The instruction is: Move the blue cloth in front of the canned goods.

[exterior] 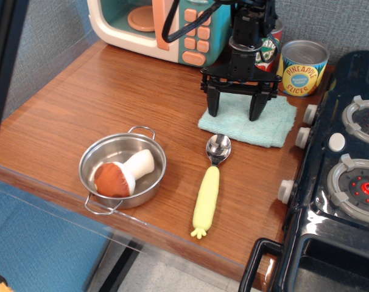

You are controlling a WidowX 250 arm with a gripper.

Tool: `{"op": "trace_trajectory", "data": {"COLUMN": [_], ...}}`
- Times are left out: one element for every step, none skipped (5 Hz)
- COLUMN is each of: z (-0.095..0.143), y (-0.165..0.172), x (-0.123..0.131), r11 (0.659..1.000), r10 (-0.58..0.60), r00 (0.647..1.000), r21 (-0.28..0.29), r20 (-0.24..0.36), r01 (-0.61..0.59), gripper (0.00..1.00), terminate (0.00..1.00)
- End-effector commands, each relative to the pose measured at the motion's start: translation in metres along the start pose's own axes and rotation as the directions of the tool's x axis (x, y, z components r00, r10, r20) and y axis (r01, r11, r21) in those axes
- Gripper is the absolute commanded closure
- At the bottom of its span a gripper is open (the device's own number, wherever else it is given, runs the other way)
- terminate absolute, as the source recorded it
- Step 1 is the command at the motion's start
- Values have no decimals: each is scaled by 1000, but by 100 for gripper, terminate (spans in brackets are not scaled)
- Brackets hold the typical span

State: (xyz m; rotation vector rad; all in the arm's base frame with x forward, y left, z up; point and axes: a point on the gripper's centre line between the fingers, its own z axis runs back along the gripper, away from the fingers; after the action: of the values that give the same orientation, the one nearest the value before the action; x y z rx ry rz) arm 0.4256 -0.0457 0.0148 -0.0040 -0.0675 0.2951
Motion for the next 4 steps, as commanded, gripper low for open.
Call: {"op": "trace_trajectory", "data": {"z": [71, 109, 122, 122], "y": [-7, -4, 10, 10], "x": [21, 17, 7, 7], "r11": [994, 990, 989, 989], "r10": [-81, -112, -114, -114], "r00": [982, 965, 964, 964], "r21": [-59, -55, -60, -60], "r20": [171, 235, 240, 240], "r01": [92, 128, 132, 132], "gripper": [0, 0, 0, 0], "terminate": [0, 0, 0, 0]}}
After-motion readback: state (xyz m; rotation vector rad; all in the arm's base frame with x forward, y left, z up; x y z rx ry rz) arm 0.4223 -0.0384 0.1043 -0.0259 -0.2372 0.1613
